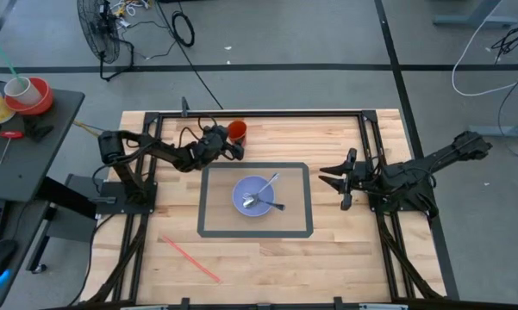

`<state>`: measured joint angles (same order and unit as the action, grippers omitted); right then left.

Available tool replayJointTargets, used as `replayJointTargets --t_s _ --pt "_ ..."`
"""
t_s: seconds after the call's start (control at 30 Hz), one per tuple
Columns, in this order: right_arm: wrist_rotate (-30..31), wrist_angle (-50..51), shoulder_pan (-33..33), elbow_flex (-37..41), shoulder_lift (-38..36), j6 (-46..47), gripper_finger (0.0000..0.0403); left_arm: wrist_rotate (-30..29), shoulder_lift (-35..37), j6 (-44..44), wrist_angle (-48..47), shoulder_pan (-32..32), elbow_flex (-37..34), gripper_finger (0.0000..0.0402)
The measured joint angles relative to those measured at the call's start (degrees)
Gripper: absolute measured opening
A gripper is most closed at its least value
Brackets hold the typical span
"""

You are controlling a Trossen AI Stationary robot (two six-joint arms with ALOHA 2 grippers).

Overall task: Pick & Place Utensil
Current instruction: Put the orange cup on the mat to the top right of the purple bowl

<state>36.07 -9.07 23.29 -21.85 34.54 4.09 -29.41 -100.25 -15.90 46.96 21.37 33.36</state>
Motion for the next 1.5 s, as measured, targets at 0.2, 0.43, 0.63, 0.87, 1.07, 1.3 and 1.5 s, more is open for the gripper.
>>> replayJointTargets --t_s 0.2,0.43,0.63,0.87,1.07,1.3,1.5 --pt "3.8 -2.7 0.0 0.0 3.0 -1.2 0.0105 -0.1 0.0 0.0 0.0 -0.1 0.0 0.0392" --pt "4.5 -5.8 -1.9 0.0 6.5 -1.7 0.0105 -0.1 0.0 -0.2 0.0 -0.1 0.0 0.0393" --pt "3.7 -7.9 -4.8 0.0 8.8 -1.6 0.0118 1.3 0.0 0.1 0.1 -0.2 0.0 0.0397" --pt "2.4 -8.5 -7.1 0.0 11.3 -0.5 0.0207 4.4 0.2 0.1 -0.2 -0.1 0.0 0.0399" --pt "1.8 -10.6 -9.6 0.0 14.3 0.2 0.0302 7.1 2.4 2.0 -2.1 -0.1 0.0 0.0399" --pt "1.9 -16.2 -13.1 0.0 20.6 -0.1 0.0371 8.7 3.4 3.1 -3.7 0.0 0.0 0.0399" --pt "1.8 -21.4 -15.0 0.0 26.5 -0.1 0.0378 8.9 3.4 2.1 -5.6 -0.2 0.0 0.0399"
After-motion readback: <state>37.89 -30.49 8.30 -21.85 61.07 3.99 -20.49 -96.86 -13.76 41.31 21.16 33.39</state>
